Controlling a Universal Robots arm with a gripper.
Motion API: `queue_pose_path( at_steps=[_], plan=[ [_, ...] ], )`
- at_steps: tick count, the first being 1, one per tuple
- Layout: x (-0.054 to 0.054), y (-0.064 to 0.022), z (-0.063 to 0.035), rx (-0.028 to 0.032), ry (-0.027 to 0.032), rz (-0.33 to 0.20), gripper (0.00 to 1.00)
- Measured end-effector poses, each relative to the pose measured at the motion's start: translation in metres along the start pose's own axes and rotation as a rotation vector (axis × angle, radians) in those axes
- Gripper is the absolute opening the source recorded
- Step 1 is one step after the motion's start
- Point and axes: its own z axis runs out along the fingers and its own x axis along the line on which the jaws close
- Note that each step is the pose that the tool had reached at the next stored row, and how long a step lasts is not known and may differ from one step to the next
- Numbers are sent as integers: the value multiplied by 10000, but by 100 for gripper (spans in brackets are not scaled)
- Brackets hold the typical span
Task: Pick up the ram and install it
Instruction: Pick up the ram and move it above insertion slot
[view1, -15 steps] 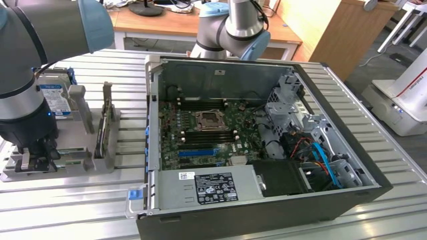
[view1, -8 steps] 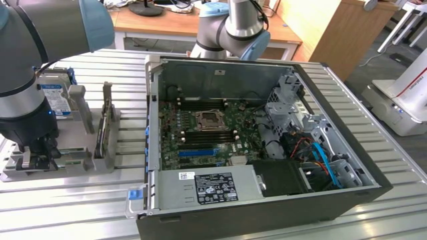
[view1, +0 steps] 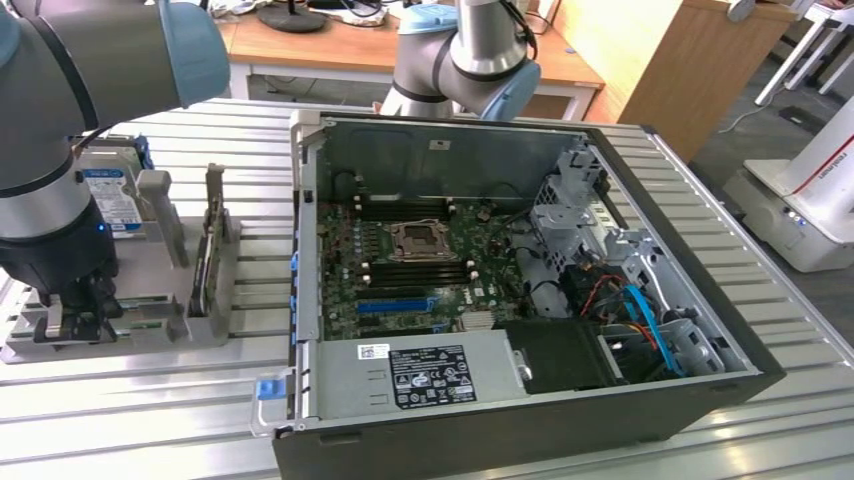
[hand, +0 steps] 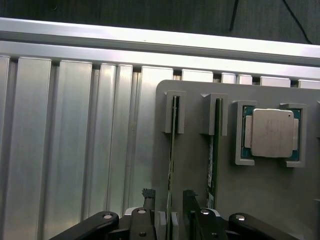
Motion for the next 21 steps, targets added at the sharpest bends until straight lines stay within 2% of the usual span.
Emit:
queue_pose_path(
  at_steps=[16, 18, 19, 21],
  plan=[
    [2, -35, 0, 1, -1, -6, 36],
    [2, -35, 0, 2, -1, -7, 34],
    [2, -35, 0, 1, -1, -6, 27],
    [2, -35, 0, 1, -1, -6, 27]
  ],
)
